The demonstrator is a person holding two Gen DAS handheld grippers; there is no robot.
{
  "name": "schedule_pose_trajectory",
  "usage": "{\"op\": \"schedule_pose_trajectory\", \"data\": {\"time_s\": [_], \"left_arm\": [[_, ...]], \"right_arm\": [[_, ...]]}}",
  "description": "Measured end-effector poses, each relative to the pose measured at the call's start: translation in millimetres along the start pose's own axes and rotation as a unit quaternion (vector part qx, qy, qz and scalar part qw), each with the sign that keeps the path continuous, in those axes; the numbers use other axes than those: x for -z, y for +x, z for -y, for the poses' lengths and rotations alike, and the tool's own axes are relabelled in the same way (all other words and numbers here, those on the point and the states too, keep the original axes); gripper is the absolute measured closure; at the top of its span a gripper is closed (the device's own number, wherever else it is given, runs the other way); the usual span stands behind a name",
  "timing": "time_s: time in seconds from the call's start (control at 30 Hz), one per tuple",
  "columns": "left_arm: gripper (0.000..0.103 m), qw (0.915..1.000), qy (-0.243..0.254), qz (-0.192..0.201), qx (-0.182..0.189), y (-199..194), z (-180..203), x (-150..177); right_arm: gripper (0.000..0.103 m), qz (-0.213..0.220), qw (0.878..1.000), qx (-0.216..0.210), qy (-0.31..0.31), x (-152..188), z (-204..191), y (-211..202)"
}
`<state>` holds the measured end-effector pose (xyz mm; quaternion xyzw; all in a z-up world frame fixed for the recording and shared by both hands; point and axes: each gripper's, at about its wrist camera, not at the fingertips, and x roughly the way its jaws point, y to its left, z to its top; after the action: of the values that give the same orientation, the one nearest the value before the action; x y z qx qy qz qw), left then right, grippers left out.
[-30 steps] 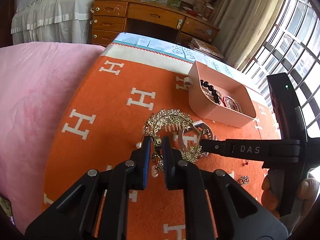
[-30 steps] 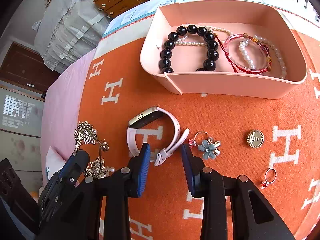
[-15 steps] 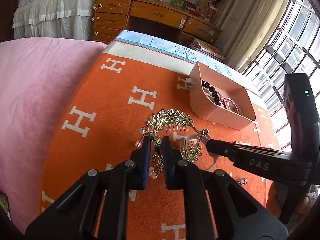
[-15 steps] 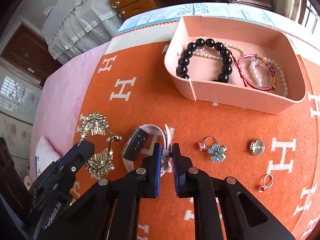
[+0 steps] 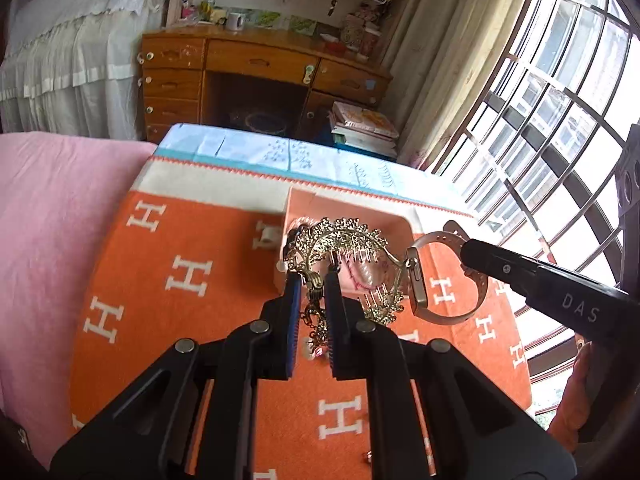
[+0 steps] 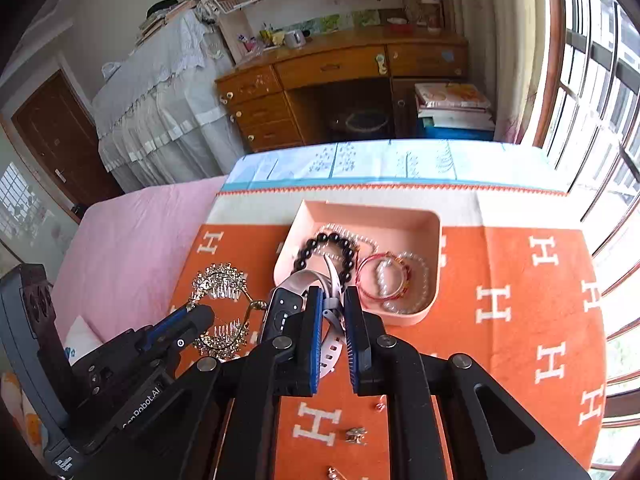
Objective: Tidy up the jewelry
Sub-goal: 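Carry the hair comb and white watch into the pink tray and open both tools, then grasp the pearl pin with the right tool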
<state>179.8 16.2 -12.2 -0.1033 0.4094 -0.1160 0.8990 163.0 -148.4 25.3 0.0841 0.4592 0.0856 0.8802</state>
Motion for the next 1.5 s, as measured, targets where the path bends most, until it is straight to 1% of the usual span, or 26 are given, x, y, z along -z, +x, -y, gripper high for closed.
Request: {"op": "schedule_pose_trajectory", "data": {"time_s": [0.2, 0.33, 0.4, 0.47, 0.67, 0.77, 0.83, 0.9, 0.97, 1.0, 1.07, 1.13, 1.2, 1.27, 1.3, 1.33, 1.5], "left_arm": [[0.094, 0.9994, 0.021, 0.027, -0.004, -8, 40, -59], [0.094, 0.9993, 0.025, 0.025, -0.009, 7, 50, -87], [0.094, 0.9993, 0.031, 0.013, -0.013, 24, 51, -93], [0.094, 0.999, 0.04, -0.007, -0.02, 48, 49, -92], [0.094, 0.994, 0.067, -0.078, -0.038, 125, 39, -68], [0.094, 0.9912, 0.082, -0.095, -0.042, 153, 35, -55], [0.094, 0.9897, 0.093, -0.103, -0.038, 164, 36, -47], [0.093, 0.989, 0.101, -0.102, -0.035, 170, 34, -42], [0.093, 0.9881, 0.103, -0.112, -0.022, 174, 33, -40], [0.092, 0.9879, 0.1, -0.118, -0.015, 175, 32, -40], [0.089, 0.9878, 0.094, -0.123, -0.012, 176, 29, -40], [0.082, 0.9881, 0.094, -0.121, -0.014, 171, 27, -39], [0.07, 0.9887, 0.093, -0.116, -0.013, 165, 25, -39], [0.066, 0.9893, 0.093, -0.112, -0.011, 154, 22, -38], [0.066, 0.9895, 0.094, -0.109, -0.011, 148, 22, -37], [0.066, 0.9895, 0.096, -0.107, -0.011, 142, 21, -36], [0.066, 0.9904, 0.103, -0.092, -0.011, 108, 17, -27]], "right_arm": [[0.092, 0.052, 0.998, 0.015, 0.012, -51, 29, -48], [0.092, 0.067, 0.997, 0.021, 0.011, -80, 42, -54], [0.092, 0.059, 0.998, 0.018, 0.017, -90, 50, -42], [0.092, 0.04, 0.999, 0.016, 0.021, -94, 59, -22], [0.092, -0.026, 0.999, 0.026, 0.024, -84, 80, 55], [0.092, -0.05, 0.998, 0.04, 0.017, -77, 87, 87], [0.092, -0.068, 0.997, 0.039, 0.02, -74, 92, 105], [0.092, -0.079, 0.996, 0.036, 0.018, -66, 96, 120], [0.092, -0.082, 0.996, 0.036, 0.013, -60, 95, 132], [0.091, -0.081, 0.996, 0.035, 0.012, -55, 95, 137], [0.089, -0.074, 0.997, 0.032, 0.012, -53, 96, 139], [0.089, -0.063, 0.998, 0.028, 0.009, -53, 93, 136], [0.088, -0.05, 0.998, 0.027, 0.003, -52, 89, 124], [0.085, -0.037, 0.999, 0.026, -0.005, -50, 82, 115], [0.082, -0.031, 0.999, 0.025, -0.01, -47, 79, 108], [0.081, -0.026, 0.999, 0.025, -0.015, -44, 77, 101], [0.08, -0.002, 0.999, 0.013, -0.031, -21, 66, 60]]}}
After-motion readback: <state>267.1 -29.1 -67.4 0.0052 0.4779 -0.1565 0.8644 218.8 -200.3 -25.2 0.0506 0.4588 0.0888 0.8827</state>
